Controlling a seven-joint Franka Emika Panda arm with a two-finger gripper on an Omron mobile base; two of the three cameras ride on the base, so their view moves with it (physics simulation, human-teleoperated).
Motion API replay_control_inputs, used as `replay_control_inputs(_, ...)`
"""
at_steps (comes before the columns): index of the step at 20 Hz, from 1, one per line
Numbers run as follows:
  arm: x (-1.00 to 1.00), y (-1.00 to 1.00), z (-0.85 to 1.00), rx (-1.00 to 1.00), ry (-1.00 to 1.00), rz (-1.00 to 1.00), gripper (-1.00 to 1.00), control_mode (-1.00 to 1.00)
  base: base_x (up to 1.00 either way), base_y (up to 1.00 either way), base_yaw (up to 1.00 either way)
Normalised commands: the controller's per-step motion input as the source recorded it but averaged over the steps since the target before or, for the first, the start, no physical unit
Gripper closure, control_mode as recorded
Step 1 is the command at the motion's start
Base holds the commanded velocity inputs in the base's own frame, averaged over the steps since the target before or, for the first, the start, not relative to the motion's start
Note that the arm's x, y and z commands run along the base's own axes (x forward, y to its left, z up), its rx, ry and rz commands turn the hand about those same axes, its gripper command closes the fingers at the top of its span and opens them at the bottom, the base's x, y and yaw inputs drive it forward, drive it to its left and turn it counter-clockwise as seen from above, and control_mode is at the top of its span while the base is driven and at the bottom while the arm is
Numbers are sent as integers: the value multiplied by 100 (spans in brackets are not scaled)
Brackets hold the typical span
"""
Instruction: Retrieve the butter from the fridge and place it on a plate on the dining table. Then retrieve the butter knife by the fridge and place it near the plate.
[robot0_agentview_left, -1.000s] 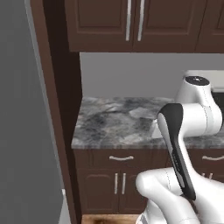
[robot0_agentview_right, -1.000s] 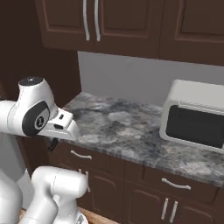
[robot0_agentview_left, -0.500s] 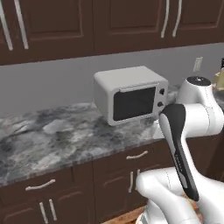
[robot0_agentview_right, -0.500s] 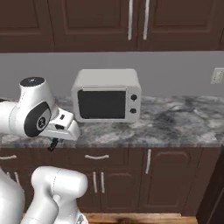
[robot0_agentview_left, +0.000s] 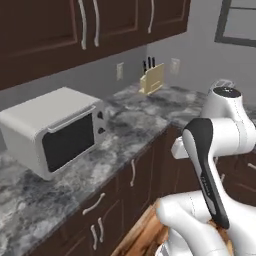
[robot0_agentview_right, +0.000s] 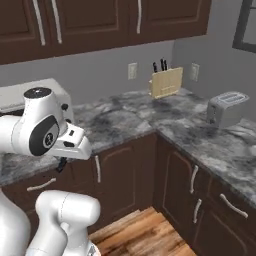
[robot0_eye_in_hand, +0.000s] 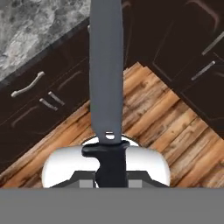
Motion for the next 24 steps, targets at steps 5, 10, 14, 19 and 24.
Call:
replay_control_inputs(5,0,0,0,0,0,0,100,100,0,-16,-91)
replay_control_inputs(10,0,0,0,0,0,0,100,100,0,-35,-90)
replay_control_inputs(14,0,0,0,0,0,0,100,100,0,-42,-89)
replay_control_inputs(19,0,0,0,0,0,0,100,100,0,-43,-88)
replay_control_inputs(24,0,0,0,0,0,0,100,100,2,-44,-87)
